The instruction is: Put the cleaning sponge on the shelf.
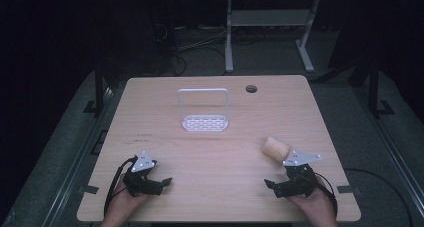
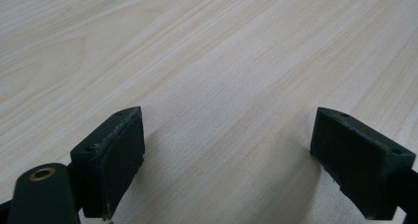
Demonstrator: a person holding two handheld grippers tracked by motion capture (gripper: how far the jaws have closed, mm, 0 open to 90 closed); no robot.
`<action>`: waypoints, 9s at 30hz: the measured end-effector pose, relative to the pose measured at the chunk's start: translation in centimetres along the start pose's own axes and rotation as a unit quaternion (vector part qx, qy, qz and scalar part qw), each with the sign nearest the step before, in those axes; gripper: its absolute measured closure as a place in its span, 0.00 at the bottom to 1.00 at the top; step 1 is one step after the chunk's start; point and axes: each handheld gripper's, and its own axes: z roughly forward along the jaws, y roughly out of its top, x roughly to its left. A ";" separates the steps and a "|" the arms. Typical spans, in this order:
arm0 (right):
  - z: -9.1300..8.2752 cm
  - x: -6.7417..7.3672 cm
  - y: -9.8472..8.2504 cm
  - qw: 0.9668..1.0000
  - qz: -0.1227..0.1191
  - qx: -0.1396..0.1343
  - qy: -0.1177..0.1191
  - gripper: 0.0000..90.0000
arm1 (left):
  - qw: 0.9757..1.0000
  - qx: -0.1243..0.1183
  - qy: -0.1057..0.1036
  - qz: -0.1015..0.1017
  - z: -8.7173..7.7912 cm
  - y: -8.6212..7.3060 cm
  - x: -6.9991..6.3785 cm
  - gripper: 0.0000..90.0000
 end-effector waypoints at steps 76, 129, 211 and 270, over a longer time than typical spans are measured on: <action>-0.4 -6.5 2.3 1.000 0.013 -0.006 -0.015 0.09 | 1.000 0.000 0.000 0.000 0.0 0.0 0.0 0.14; 4.3 -6.7 5.6 0.997 -0.037 0.074 -0.009 0.35 | 1.000 0.000 -0.001 -0.002 0.0 0.0 0.0 0.14; 5.8 -1.4 14.5 0.993 -0.101 0.047 0.032 0.35 | 1.000 0.001 -0.002 0.000 0.0 0.0 0.0 0.14; 12.0 3.3 22.2 0.986 -0.150 0.034 0.070 0.36 | 1.000 0.000 -0.005 0.002 0.0 0.0 -0.1 0.14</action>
